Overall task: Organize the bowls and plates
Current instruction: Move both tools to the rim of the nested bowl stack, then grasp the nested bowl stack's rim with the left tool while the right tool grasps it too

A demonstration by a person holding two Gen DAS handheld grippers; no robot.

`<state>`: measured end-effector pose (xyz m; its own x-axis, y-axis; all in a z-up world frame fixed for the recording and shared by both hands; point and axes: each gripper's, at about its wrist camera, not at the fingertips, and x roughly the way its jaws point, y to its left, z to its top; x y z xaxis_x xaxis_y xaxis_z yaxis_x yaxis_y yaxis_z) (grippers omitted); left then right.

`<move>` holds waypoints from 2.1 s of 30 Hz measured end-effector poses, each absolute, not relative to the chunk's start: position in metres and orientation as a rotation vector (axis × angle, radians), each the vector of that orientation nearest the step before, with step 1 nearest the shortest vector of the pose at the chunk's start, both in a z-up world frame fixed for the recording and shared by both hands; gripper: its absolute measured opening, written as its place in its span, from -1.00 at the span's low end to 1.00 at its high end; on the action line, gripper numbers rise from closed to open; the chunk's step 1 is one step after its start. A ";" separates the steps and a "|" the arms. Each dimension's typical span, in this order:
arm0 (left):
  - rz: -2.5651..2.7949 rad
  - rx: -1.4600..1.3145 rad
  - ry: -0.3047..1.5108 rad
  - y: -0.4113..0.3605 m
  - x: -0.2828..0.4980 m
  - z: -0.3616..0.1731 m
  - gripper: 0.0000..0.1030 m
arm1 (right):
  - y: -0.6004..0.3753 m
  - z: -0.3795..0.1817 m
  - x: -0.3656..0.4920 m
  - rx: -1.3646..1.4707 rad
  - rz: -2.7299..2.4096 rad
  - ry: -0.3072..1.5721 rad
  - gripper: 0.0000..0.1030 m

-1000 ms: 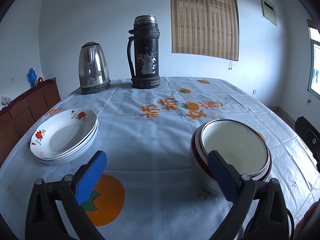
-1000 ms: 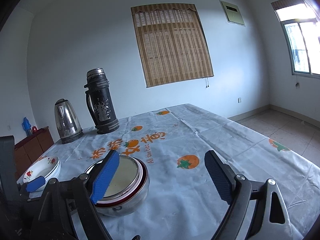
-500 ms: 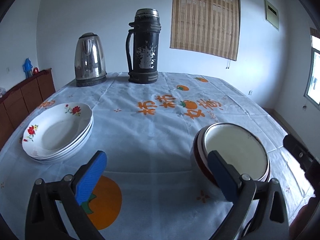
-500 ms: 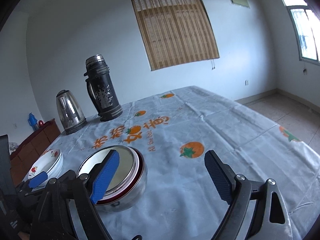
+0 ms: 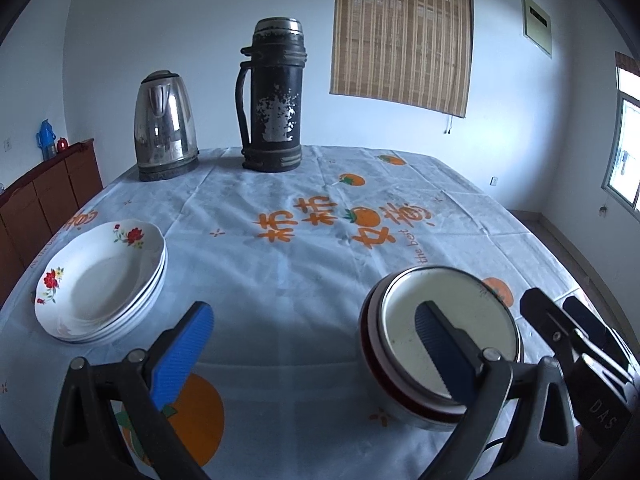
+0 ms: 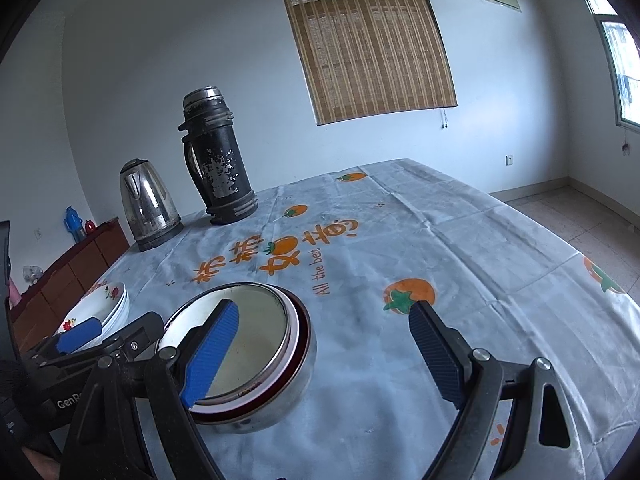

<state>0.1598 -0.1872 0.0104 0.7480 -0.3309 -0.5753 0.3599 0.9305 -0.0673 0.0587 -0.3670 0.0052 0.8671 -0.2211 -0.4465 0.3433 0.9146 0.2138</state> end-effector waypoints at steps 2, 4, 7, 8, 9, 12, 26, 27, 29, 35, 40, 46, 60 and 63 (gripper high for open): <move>-0.379 0.052 0.622 -0.191 0.162 0.012 0.99 | -0.370 0.005 0.062 0.308 -0.291 0.434 0.72; -0.378 0.053 0.628 -0.195 0.165 0.014 0.99 | -0.373 0.004 0.064 0.328 -0.283 0.441 0.72; -0.366 0.050 0.647 -0.199 0.170 0.014 0.98 | -0.376 0.001 0.069 0.356 -0.273 0.467 0.72; -0.366 0.050 0.654 -0.200 0.171 0.013 0.98 | -0.377 -0.001 0.070 0.367 -0.266 0.475 0.72; -0.366 0.051 0.663 -0.201 0.173 0.012 0.98 | -0.378 -0.002 0.070 0.375 -0.261 0.480 0.72; -0.379 0.049 0.689 -0.203 0.176 0.006 0.96 | -0.378 -0.004 0.074 0.379 -0.254 0.496 0.72; -0.374 0.050 0.748 -0.203 0.184 -0.004 0.91 | -0.378 -0.007 0.076 0.381 -0.246 0.526 0.11; -0.373 0.054 0.751 -0.203 0.184 -0.005 0.87 | -0.379 -0.009 0.077 0.389 -0.241 0.538 0.06; -0.371 0.056 0.755 -0.202 0.184 -0.006 0.87 | -0.381 -0.012 0.078 0.404 -0.239 0.551 0.03; -0.381 0.059 0.767 -0.204 0.185 -0.008 0.81 | -0.377 -0.015 0.082 0.401 -0.223 0.567 0.03; -0.381 0.063 0.786 -0.206 0.187 -0.013 0.61 | -0.373 -0.017 0.084 0.392 -0.219 0.580 0.03; -0.396 0.042 0.817 -0.206 0.191 -0.018 0.50 | -0.376 -0.019 0.084 0.426 -0.207 0.587 0.02; -0.476 0.020 0.863 -0.217 0.189 -0.020 -0.29 | -0.368 -0.021 0.088 0.427 -0.182 0.604 -0.18; -0.487 0.014 0.863 -0.219 0.188 -0.020 -0.41 | -0.367 -0.021 0.089 0.429 -0.175 0.607 -0.20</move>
<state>0.1882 -0.2185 -0.0204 0.5481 -0.4058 -0.7314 0.4168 0.8906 -0.1818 0.0887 -0.3666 -0.0212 0.8100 -0.0343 -0.5854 0.2822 0.8979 0.3379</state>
